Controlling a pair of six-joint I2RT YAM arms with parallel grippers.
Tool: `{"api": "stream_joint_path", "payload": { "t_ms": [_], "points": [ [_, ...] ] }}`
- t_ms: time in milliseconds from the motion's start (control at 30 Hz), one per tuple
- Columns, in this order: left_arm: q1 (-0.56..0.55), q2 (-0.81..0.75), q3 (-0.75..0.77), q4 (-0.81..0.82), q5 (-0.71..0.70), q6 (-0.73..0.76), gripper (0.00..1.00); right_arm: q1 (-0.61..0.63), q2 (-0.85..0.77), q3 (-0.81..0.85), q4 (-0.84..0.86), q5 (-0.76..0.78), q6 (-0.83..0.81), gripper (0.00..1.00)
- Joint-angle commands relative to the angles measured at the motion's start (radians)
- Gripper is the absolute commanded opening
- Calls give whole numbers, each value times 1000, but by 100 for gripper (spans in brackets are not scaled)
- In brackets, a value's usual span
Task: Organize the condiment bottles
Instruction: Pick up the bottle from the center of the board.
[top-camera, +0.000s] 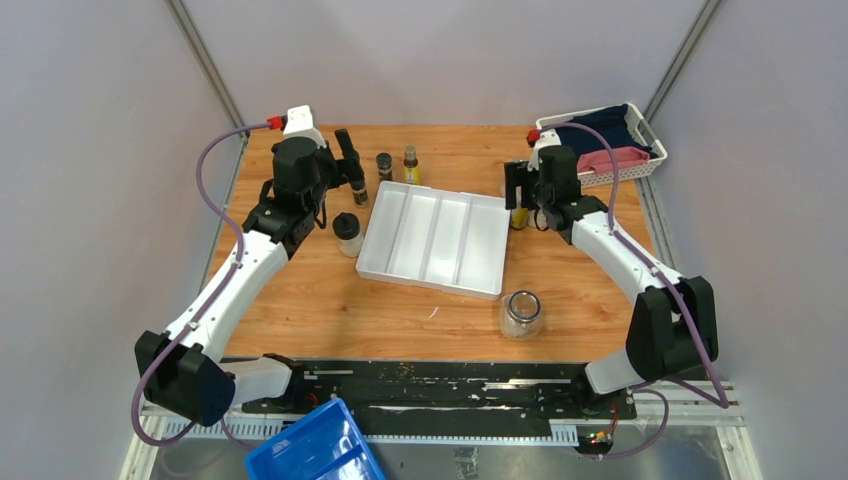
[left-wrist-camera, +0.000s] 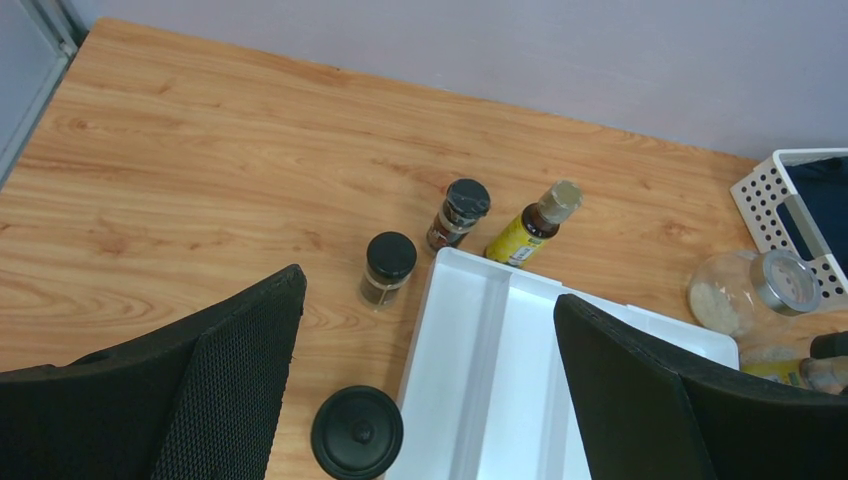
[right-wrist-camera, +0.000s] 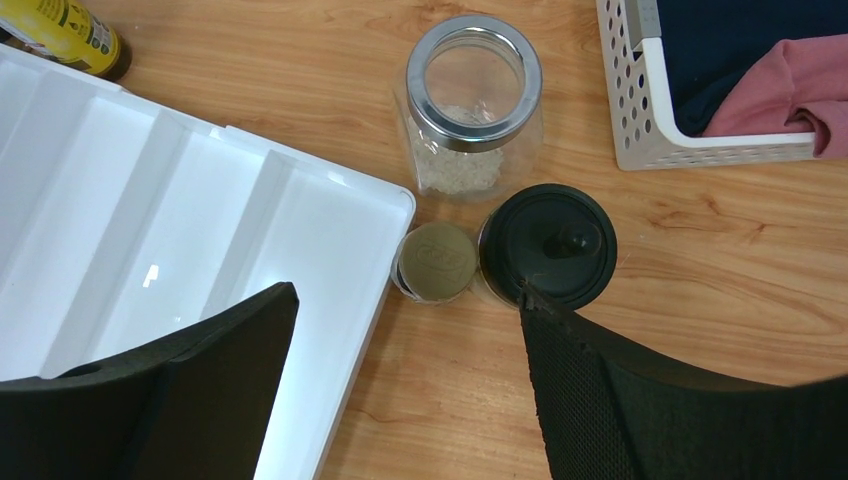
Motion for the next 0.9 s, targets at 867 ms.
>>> {"api": "stream_joint_path", "payload": {
  "t_ms": [867],
  "points": [
    [-21, 52, -35, 90, -4, -8, 99, -49, 153, 27, 80, -22, -20, 46]
  ]
}}
